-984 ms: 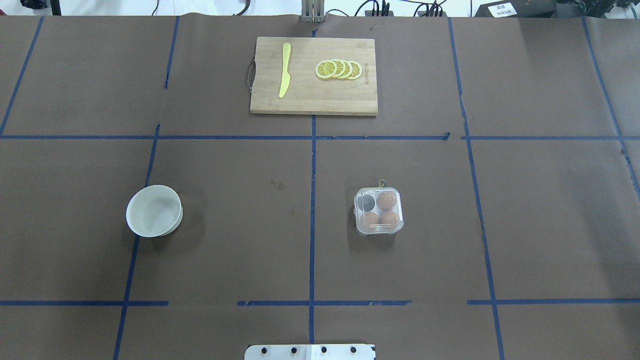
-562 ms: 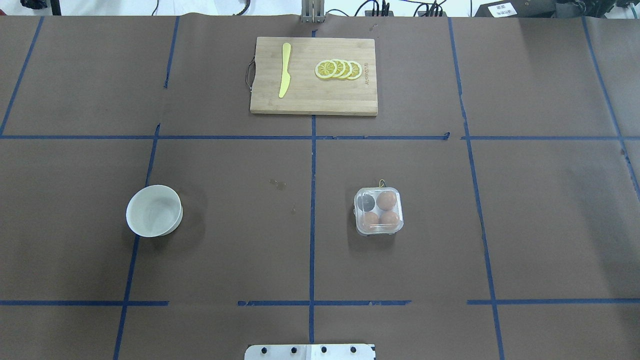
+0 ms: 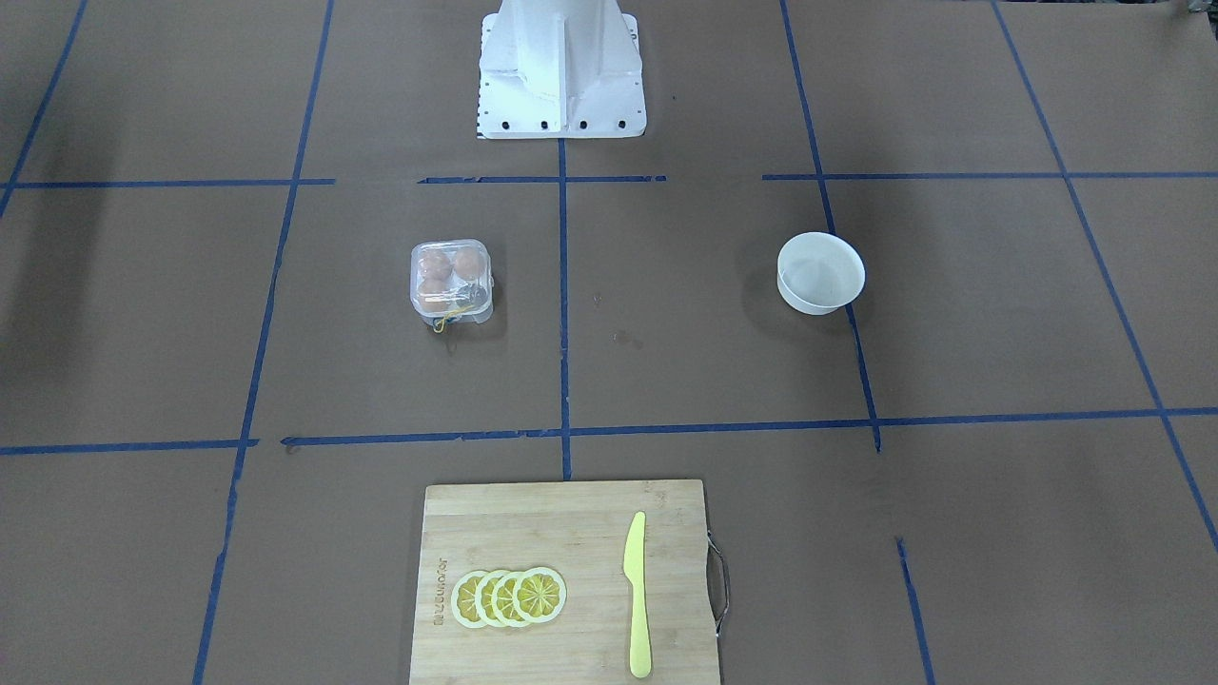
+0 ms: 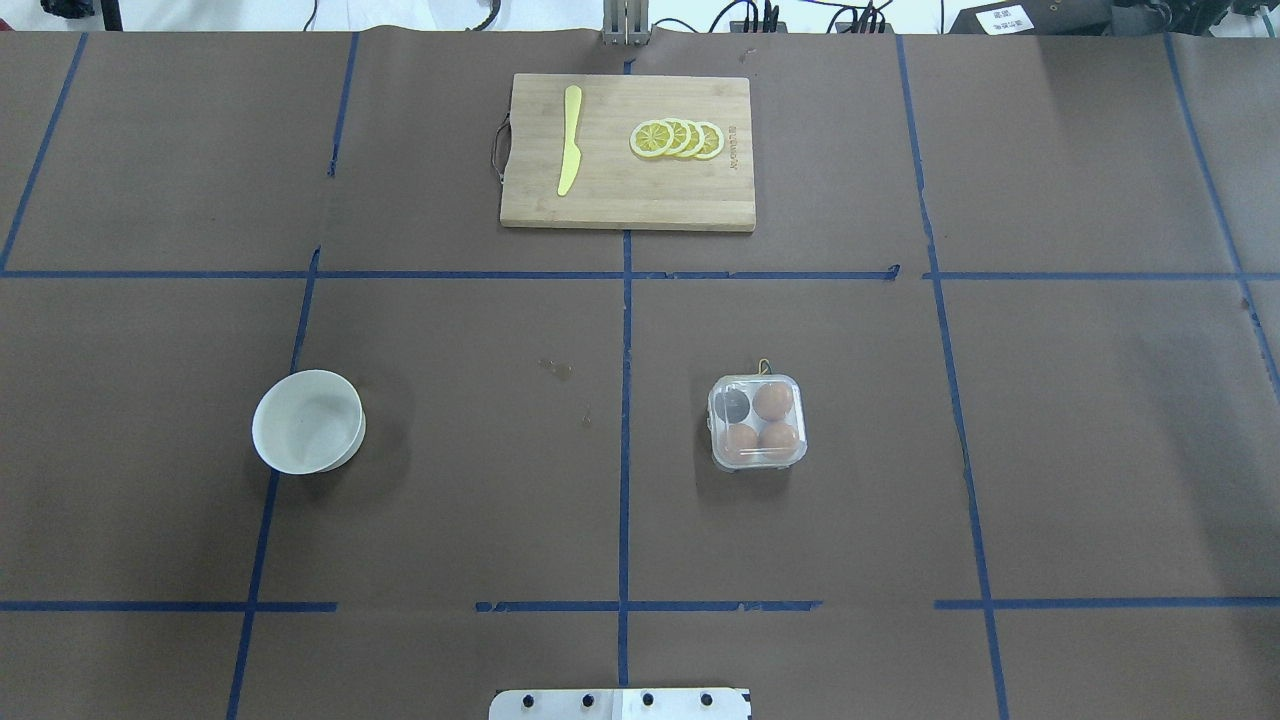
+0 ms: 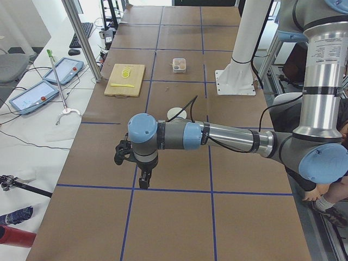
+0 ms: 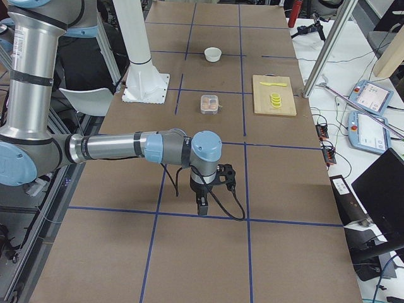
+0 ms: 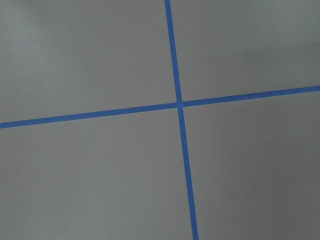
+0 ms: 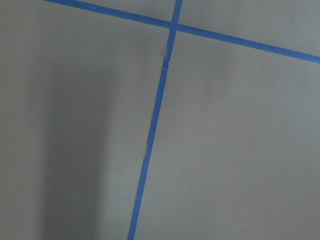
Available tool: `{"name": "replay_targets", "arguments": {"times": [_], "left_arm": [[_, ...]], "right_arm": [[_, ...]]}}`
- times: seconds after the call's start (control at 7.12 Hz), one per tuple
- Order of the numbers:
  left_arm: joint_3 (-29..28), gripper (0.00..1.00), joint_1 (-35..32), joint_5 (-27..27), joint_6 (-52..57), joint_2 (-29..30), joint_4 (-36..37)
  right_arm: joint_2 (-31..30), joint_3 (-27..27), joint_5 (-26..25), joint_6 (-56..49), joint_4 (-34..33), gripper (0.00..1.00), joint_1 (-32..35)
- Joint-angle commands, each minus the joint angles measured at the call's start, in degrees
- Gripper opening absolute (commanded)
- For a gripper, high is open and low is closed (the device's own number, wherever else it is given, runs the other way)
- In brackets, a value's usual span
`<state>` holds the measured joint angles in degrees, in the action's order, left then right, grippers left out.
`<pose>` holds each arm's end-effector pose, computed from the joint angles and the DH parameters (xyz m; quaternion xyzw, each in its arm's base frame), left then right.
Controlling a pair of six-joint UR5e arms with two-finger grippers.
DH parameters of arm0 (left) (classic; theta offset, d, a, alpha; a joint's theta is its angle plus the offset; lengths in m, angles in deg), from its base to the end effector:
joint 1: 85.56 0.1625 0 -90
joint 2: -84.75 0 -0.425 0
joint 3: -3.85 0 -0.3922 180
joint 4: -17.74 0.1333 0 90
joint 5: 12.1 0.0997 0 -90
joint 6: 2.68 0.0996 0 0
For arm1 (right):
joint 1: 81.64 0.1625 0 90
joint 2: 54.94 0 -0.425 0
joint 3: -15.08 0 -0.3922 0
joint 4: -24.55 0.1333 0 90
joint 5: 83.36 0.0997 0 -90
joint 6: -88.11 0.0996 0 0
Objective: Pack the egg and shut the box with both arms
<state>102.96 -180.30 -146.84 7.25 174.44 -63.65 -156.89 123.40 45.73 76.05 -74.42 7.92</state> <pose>-0.1031 -0.4783 0.5979 0.0501 0.3773 0.0425 0.9238 0.0674 -0.3984 0.6165 0.0126 -0.3349 -0.0950 0.9374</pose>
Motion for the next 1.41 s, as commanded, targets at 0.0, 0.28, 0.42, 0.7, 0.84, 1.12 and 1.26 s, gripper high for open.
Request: {"name": "replay_targets", "arguments": {"times": [0.0, 0.28, 0.42, 0.7, 0.84, 1.12, 1.26], "left_arm": [[0.0, 1.00, 0.0, 0.0, 0.0, -0.6, -0.1], [-0.2, 1.00, 0.0, 0.0, 0.0, -0.7, 0.0], [-0.3, 1.00, 0.0, 0.0, 0.0, -1.1, -0.1], [-0.3, 1.00, 0.1, 0.0, 0.0, -1.2, 0.0], [-0.3, 1.00, 0.1, 0.0, 0.0, -1.2, 0.0], [-0.6, 1.00, 0.1, 0.0, 0.0, -1.2, 0.1], [-0.8, 1.00, 0.1, 0.0, 0.0, -1.2, 0.1]], "right_arm": [[0.2, -1.3, 0.1, 0.1, 0.8, 1.00, 0.0], [0.1, -1.3, 0.2, 0.1, 0.8, 1.00, 0.0], [0.1, -1.3, 0.4, 0.1, 0.8, 1.00, 0.0], [0.0, -1.4, 0.4, 0.0, 0.8, 1.00, -0.1], [0.0, -1.3, 0.5, 0.0, 0.8, 1.00, 0.0], [0.0, -1.4, 0.6, 0.1, 0.8, 1.00, 0.0], [0.0, -1.4, 0.6, 0.1, 0.8, 1.00, -0.1]]}}
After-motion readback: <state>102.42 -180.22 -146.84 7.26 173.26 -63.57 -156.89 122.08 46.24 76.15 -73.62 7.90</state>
